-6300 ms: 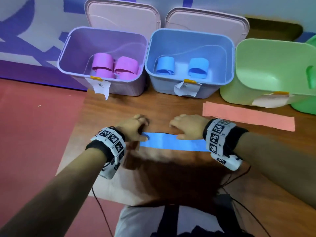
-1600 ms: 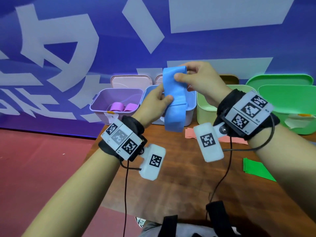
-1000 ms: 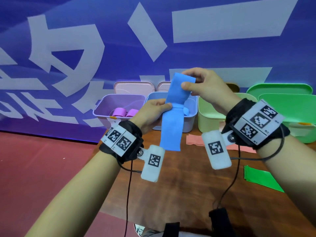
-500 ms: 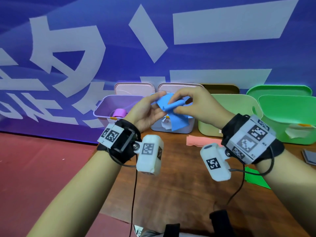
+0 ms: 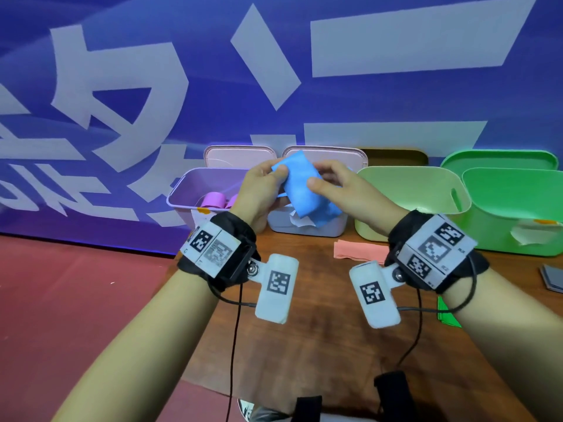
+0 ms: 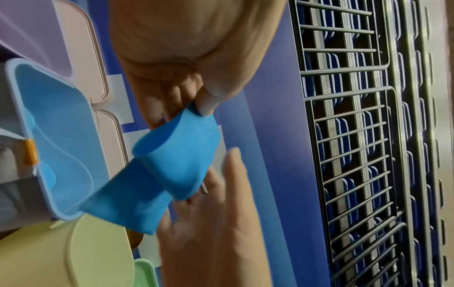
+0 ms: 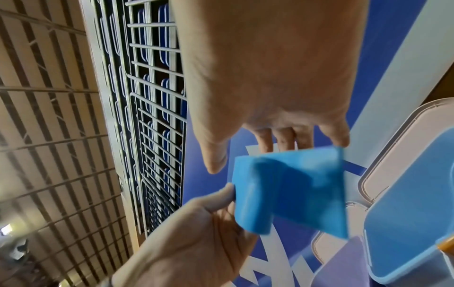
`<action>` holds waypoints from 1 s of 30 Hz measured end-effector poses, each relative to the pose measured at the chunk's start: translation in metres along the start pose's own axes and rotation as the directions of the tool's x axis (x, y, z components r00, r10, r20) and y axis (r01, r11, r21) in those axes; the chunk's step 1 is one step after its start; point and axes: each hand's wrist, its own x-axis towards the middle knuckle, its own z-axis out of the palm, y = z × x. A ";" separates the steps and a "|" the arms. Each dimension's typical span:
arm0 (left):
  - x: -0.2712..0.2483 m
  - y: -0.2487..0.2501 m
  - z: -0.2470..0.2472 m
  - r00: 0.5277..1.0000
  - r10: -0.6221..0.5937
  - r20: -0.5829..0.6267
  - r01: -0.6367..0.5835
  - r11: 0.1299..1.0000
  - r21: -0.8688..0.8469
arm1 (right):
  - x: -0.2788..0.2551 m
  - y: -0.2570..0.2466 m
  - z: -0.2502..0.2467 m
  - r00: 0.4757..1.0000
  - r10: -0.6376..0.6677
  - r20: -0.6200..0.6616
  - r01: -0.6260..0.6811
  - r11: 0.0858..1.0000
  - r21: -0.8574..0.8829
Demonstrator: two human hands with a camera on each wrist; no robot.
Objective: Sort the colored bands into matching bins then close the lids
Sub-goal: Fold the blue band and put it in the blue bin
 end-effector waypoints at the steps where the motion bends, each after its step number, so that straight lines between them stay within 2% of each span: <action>1: 0.001 0.000 0.001 1.000 -0.006 -0.009 0.006 1.000 -0.021 | 0.000 0.000 0.003 0.999 0.024 0.025 -0.024 0.999 -0.022; 5: 0.008 -0.004 0.008 0.993 -0.031 -0.116 0.005 0.977 -0.214 | -0.001 -0.002 0.016 0.999 0.011 0.034 -0.008 0.994 -0.105; 8: 0.009 -0.006 0.014 0.981 -0.083 -0.176 0.002 0.910 -0.415 | -0.003 -0.002 0.024 0.997 -0.037 0.062 0.049 0.978 -0.200; 10: 0.009 -0.007 0.017 0.979 -0.104 -0.175 0.001 0.862 -0.506 | -0.004 -0.001 0.025 0.996 -0.069 0.055 0.081 0.966 -0.246; 15: 0.012 -0.010 0.017 0.967 -0.190 -0.172 0.052 0.801 -0.597 | -0.002 0.001 0.022 0.993 -0.120 -0.004 0.115 0.956 -0.271; 17: 0.013 -0.009 0.020 0.958 -0.195 -0.211 0.028 0.794 -0.607 | 0.000 0.003 0.023 0.990 -0.143 -0.001 0.137 0.951 -0.278; 21: 0.014 -0.010 0.025 0.947 -0.169 -0.275 -0.050 0.765 -0.642 | 0.005 0.006 0.021 0.969 -0.229 -0.097 0.195 0.942 -0.272; 23: 0.014 -0.010 0.027 0.945 -0.113 -0.307 -0.107 0.780 -0.617 | 0.007 0.007 0.018 0.978 -0.182 -0.100 0.162 0.971 -0.177; 26: 0.015 -0.008 0.026 0.940 -0.019 -0.341 -0.179 0.824 -0.538 | 0.006 0.007 0.018 0.996 0.000 -0.091 0.000 1.000 -0.003; 28: 0.017 -0.010 0.023 0.934 0.014 -0.358 -0.202 0.846 -0.494 | 0.008 0.009 0.017 0.992 0.070 -0.108 -0.066 0.997 0.038; 30: 0.020 -0.012 0.022 0.919 -0.007 -0.394 -0.199 0.855 -0.479 | 0.011 0.010 0.017 0.989 0.076 -0.126 -0.072 0.997 0.039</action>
